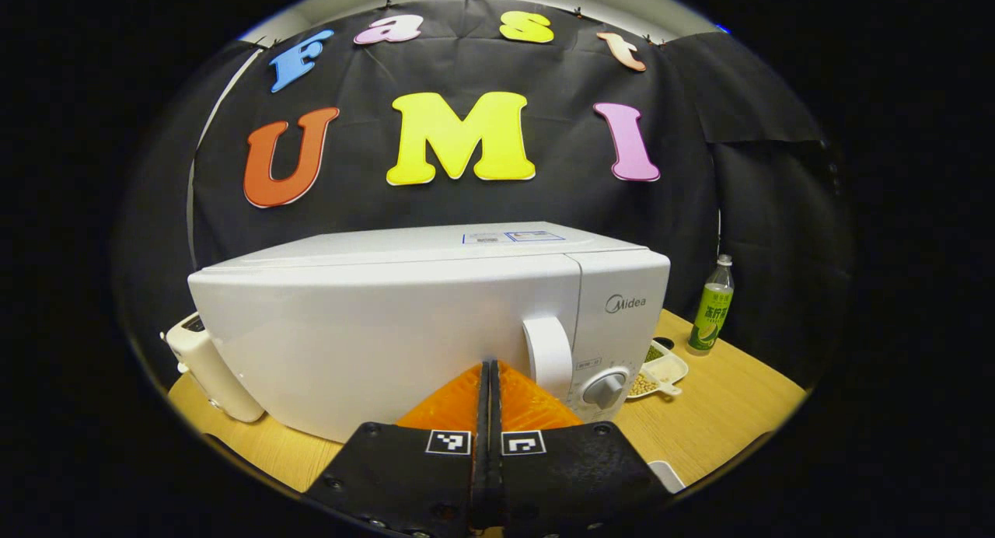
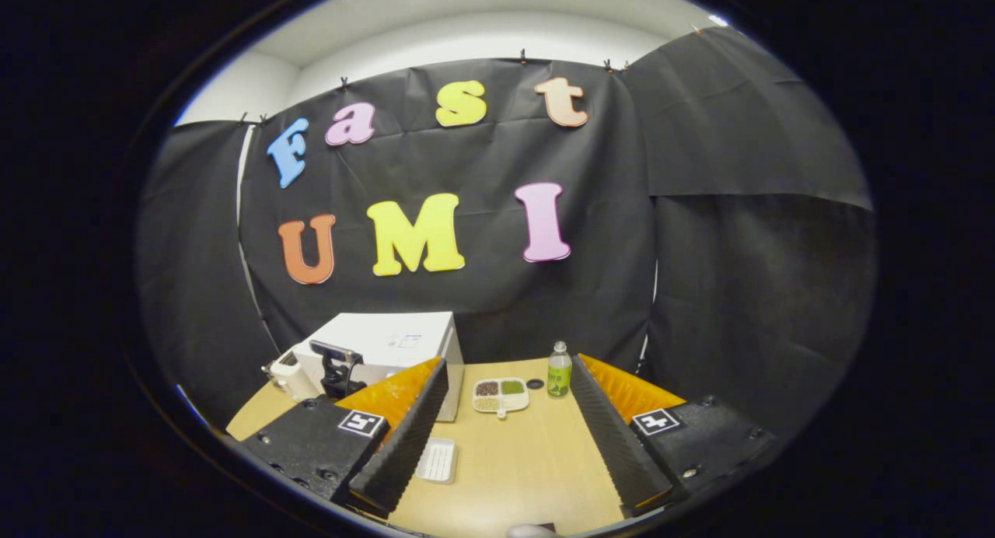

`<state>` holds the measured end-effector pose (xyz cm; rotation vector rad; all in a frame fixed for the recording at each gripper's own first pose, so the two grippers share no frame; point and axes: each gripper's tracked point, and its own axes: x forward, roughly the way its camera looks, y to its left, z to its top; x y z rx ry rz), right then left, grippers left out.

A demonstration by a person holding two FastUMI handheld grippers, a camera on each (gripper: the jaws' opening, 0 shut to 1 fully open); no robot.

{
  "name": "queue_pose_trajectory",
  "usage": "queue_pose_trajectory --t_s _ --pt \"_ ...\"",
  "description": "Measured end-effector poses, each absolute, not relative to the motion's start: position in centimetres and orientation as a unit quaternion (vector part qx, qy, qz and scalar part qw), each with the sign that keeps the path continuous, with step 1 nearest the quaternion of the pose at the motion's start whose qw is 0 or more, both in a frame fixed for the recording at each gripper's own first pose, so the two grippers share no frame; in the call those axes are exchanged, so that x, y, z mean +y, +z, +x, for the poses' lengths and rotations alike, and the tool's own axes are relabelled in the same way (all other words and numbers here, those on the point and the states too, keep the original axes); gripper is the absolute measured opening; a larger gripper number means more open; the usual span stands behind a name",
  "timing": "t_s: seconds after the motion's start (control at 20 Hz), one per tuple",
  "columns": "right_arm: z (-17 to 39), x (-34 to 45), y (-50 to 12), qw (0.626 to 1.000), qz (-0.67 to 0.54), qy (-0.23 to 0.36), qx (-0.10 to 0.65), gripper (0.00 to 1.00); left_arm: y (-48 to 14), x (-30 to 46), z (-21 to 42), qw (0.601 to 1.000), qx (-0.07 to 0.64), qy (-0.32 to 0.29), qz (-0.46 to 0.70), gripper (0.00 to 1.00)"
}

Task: Open the microwave oven with the left hand, put the food in, and close the microwave oven.

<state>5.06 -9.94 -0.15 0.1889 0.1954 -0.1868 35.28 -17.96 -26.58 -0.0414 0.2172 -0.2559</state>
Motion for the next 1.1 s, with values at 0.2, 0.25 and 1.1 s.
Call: queue_pose_trajectory --t_s 0.2,0.25,1.1 --pt "5.7 -9.7 0.1 0.988 0.086 -0.085 0.094 0.92 -26.6 -17.1 34.4 0.986 0.115 -0.119 -0.013 0.00" --pt "5.8 -9.6 0.3 0.989 0.087 -0.082 0.089 1.00 -26.2 -17.0 34.1 0.987 0.111 -0.119 -0.015 0.00" --pt "6.4 -9.0 0.5 0.998 0.043 0.002 0.035 0.92 -7.8 -10.7 14.4 0.998 0.033 -0.045 -0.009 0.96"
